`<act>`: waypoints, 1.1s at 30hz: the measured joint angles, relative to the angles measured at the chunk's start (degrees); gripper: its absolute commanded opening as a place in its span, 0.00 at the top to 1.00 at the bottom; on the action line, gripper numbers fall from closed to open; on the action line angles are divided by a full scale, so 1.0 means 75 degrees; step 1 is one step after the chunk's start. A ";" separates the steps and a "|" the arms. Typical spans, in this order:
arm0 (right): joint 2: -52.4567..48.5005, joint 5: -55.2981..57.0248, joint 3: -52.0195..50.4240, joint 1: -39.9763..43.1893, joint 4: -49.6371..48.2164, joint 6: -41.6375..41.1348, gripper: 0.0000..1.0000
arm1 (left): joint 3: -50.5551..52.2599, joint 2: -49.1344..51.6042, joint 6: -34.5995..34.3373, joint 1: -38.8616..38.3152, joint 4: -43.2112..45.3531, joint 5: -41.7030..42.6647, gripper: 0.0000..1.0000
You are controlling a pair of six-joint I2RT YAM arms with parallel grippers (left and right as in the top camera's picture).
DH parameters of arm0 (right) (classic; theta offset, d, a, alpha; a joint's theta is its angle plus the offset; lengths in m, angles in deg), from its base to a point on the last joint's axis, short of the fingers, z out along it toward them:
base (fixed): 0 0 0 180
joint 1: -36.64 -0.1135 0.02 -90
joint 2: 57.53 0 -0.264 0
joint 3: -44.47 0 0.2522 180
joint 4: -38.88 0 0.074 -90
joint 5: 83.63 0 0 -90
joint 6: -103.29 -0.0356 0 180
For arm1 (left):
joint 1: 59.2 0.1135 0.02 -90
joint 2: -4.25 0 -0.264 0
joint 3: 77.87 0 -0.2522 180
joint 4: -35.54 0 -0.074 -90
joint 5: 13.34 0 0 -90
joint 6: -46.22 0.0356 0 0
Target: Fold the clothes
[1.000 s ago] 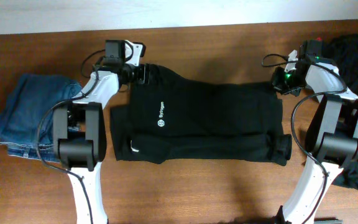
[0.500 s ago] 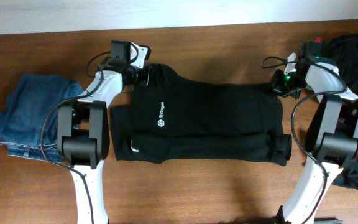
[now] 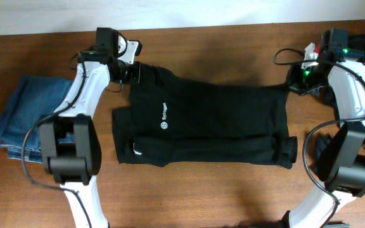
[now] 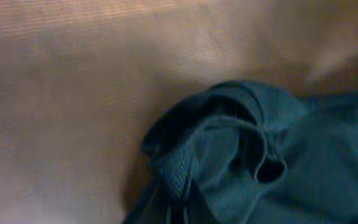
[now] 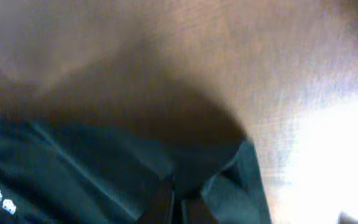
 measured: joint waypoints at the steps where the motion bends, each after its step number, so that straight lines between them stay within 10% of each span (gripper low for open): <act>1: 0.0000 0.0000 0.0000 0.0000 0.0160 0.0000 0.96 | -0.0015 -0.0125 0.0003 0.0000 -0.0300 0.0026 1.00; 21: 0.0000 0.0455 0.0000 -0.0052 0.2999 0.0347 0.95 | -0.0058 -0.0714 0.0058 0.0000 -0.4532 -0.0105 0.98; 24: 0.0000 0.0618 -0.0003 -0.0073 0.3019 0.0353 0.93 | -0.0058 -0.0714 0.0061 0.0000 -0.4759 -0.0254 0.91; 28: 0.0000 0.0714 0.0000 -0.0087 0.3031 0.0353 0.68 | -0.0058 -0.0714 0.0093 0.0000 -0.4902 -0.0341 0.55; 33: 0.0000 0.0807 -0.0003 -0.0087 0.3022 0.0423 0.57 | -0.0058 -0.0714 0.0114 0.0000 -0.5013 -0.0551 0.49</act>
